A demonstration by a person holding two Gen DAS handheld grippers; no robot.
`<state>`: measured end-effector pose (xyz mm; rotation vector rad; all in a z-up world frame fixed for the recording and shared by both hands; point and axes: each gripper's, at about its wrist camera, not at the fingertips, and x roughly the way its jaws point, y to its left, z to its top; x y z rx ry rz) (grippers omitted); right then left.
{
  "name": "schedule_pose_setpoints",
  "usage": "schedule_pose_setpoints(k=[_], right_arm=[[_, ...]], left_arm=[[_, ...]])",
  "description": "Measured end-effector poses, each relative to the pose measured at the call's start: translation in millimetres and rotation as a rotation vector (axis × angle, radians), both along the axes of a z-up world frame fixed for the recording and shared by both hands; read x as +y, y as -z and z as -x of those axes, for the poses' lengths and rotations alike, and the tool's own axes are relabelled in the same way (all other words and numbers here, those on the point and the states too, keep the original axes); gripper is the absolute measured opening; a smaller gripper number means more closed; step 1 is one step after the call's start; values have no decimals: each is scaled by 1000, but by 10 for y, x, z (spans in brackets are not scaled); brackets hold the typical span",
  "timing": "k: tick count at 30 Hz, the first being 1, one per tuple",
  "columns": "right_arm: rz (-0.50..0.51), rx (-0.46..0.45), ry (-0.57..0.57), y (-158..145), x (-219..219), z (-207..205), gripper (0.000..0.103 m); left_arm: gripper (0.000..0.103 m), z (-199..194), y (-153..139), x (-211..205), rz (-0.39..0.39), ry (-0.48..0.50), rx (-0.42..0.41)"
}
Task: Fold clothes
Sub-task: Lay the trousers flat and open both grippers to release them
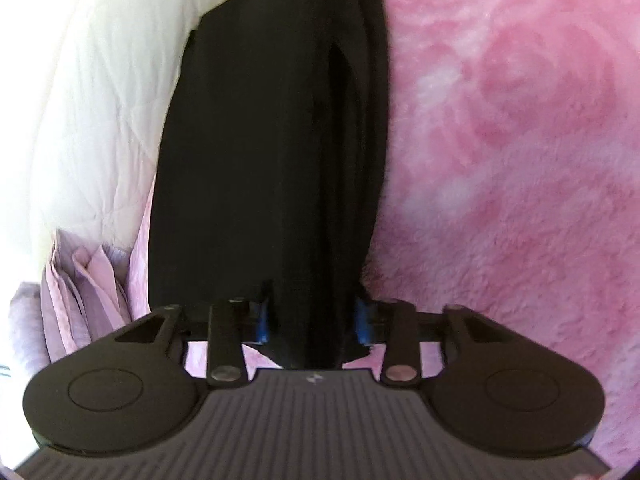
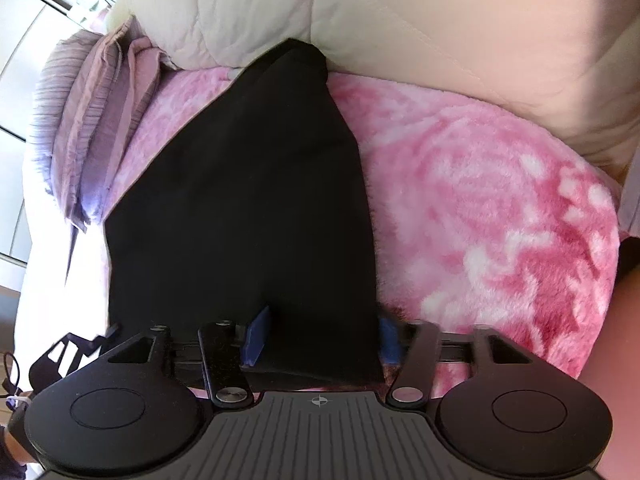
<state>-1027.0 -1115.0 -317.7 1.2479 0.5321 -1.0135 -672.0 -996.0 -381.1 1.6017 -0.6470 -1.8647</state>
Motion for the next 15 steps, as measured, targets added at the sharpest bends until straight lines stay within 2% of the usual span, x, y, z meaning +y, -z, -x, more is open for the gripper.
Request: schedule_pose_setpoints(k=[1,2,3,6,8,10,13,15], right_arm=[[-6,2,-5,3,-17,10,32],[-6,2,-15,-14,-15,33,20],[-7,2,-26,-35,-11,55,14],[-14,-2,-62,-168,38,107,11],[-23,2,-77,-198,104,120,11],[-43,0,-68,-130,150,126,12],[-60,-2,-43,-15,184,132,21],[-40,23,-57,-87,202,112,35]], left_arm=[[25,-18,-44,2,-10,-9,12],[23,-33,-101,5,-21,-18,25],[22,-38,-170,27,-27,-21,37],[21,-43,-336,113,-39,-34,74],[21,-8,-320,168,-59,-40,79],[22,40,-184,179,-71,-38,60],[30,28,-88,159,-75,-13,30],[34,-18,-131,149,-86,-15,17]])
